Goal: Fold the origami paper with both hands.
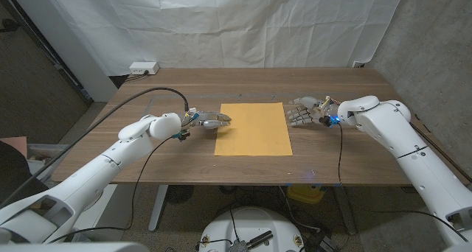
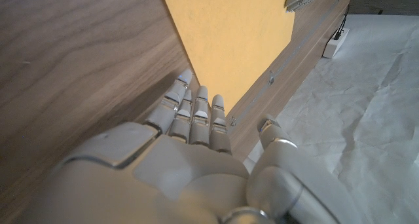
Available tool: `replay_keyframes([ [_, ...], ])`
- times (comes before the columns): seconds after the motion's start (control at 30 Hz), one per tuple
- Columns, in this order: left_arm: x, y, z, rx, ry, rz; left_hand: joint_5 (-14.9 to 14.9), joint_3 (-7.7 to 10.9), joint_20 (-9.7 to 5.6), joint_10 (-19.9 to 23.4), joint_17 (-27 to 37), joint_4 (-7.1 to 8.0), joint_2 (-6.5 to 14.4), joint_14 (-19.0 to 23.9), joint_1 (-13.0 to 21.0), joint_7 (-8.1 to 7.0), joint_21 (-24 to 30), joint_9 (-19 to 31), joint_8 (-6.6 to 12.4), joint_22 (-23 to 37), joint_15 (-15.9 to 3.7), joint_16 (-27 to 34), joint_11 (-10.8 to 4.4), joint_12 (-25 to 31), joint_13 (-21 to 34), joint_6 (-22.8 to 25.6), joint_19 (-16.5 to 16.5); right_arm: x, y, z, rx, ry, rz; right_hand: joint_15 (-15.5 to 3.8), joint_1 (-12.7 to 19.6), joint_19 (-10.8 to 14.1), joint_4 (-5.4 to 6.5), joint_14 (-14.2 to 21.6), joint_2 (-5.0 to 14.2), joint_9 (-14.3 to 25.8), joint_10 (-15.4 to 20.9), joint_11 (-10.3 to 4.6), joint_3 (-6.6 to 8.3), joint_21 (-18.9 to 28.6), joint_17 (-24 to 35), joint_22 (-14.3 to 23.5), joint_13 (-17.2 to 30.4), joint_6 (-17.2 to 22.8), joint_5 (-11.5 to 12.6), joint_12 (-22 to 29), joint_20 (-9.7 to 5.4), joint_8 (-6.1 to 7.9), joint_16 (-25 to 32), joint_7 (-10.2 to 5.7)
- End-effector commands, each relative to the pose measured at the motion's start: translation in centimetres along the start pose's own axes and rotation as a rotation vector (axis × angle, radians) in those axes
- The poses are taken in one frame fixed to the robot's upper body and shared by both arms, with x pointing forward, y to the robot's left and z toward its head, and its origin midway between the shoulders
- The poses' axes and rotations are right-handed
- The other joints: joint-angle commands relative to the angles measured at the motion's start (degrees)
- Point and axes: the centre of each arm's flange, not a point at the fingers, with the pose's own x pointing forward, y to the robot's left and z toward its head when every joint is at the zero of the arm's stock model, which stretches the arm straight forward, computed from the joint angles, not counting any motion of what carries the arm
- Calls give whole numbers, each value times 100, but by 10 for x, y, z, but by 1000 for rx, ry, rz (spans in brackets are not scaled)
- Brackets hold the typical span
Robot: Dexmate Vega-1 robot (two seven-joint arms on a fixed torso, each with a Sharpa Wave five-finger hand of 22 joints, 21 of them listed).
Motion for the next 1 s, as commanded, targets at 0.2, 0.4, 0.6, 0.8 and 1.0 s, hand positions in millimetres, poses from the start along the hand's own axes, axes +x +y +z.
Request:
replay_keyframes([
  [0.2,-1,-1,-1,7,-3,3,36,-45,2,36,25,-1,465,10,-29,4,-2,13,9,21,-14,-16,-23,10,24,41,-21,11,5,2,-22,97,38,40,-238,-63,199,-214,-31,15,-178,66,-94,-75,42,15,32,-153,-19,-94,47,-79,-84,267],
  [0.4,-1,-1,-1,9,-4,2,39,-59,0,45,25,0,473,12,-29,4,-4,13,9,22,-18,-17,-19,10,25,48,-19,12,6,3,-23,103,36,59,-251,-72,209,-268,-24,13,-252,80,-108,-92,39,13,32,-206,-13,-127,46,-96,-104,290],
  [0.6,-2,0,-2,12,-1,3,43,-74,0,45,25,1,482,13,-29,7,-7,13,8,23,-21,-18,-16,7,26,54,-18,17,8,1,23,78,96,93,-246,39,201,-267,-19,11,-276,113,-120,-68,25,11,33,-251,-5,-138,92,-100,-101,311],
  [0.8,-3,0,-3,10,-1,4,45,-85,-6,44,24,1,491,10,-29,10,-8,13,2,23,-20,-20,-13,4,26,47,-16,18,8,1,40,73,106,152,-206,392,182,-230,25,9,-325,134,-109,18,7,14,36,-325,11,-157,160,-107,-87,316],
  [1.0,-2,0,-3,14,-2,3,49,-101,-7,36,24,2,502,10,-28,11,-12,14,0,24,-19,-22,-3,-3,27,49,-15,20,9,3,63,46,147,328,-186,790,190,80,34,10,-295,137,-97,94,5,19,48,-380,22,-131,409,-95,14,317],
])
